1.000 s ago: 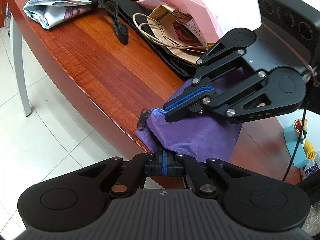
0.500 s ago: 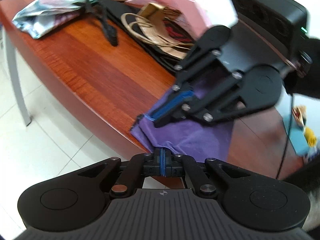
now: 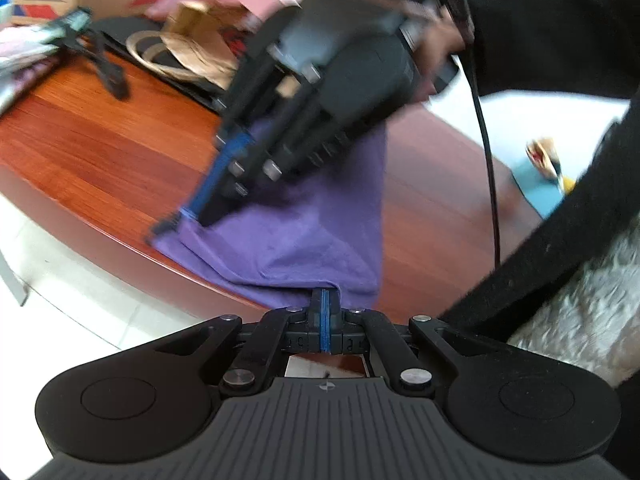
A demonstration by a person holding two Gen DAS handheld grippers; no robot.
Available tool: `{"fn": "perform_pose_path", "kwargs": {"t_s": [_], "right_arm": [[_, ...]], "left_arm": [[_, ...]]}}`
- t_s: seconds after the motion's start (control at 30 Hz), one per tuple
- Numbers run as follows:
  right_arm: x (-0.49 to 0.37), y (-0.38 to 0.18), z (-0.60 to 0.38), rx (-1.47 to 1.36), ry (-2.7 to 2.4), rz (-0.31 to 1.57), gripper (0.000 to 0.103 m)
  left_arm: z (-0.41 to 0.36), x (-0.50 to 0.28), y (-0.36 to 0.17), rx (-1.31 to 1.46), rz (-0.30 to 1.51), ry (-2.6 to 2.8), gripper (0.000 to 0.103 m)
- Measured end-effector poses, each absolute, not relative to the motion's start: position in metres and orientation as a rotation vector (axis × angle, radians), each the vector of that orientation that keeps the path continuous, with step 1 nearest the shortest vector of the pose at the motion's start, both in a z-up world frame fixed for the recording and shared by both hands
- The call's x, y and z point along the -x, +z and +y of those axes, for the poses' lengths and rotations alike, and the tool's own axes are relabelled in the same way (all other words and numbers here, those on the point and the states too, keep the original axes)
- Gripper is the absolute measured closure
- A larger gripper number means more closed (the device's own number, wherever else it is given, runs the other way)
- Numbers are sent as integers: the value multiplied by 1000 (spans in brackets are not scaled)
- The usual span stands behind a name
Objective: Fold shopping bag
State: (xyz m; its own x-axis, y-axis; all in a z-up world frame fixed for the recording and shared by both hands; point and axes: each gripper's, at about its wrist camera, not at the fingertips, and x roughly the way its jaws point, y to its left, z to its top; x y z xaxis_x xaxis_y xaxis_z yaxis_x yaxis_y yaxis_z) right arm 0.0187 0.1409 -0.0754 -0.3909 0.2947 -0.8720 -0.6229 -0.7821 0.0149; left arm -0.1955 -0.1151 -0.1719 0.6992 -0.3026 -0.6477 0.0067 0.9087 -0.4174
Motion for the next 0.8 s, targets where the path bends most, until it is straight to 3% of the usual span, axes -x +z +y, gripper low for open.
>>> {"fn": "perform_pose_path", "kwargs": {"t_s": [0.2, 0.4, 0.8], "right_arm": [[-21, -76, 137, 1273, 2183, 469, 101], [-20, -76, 140, 1274, 2179, 475, 101], [-11, -75, 155, 1265, 2158, 488, 101]], "left_arm": [[-135, 206, -168, 384, 836, -278, 103], [-106, 222, -150, 421, 713, -10, 103], [-96, 179, -160, 394, 710, 120, 103]]}}
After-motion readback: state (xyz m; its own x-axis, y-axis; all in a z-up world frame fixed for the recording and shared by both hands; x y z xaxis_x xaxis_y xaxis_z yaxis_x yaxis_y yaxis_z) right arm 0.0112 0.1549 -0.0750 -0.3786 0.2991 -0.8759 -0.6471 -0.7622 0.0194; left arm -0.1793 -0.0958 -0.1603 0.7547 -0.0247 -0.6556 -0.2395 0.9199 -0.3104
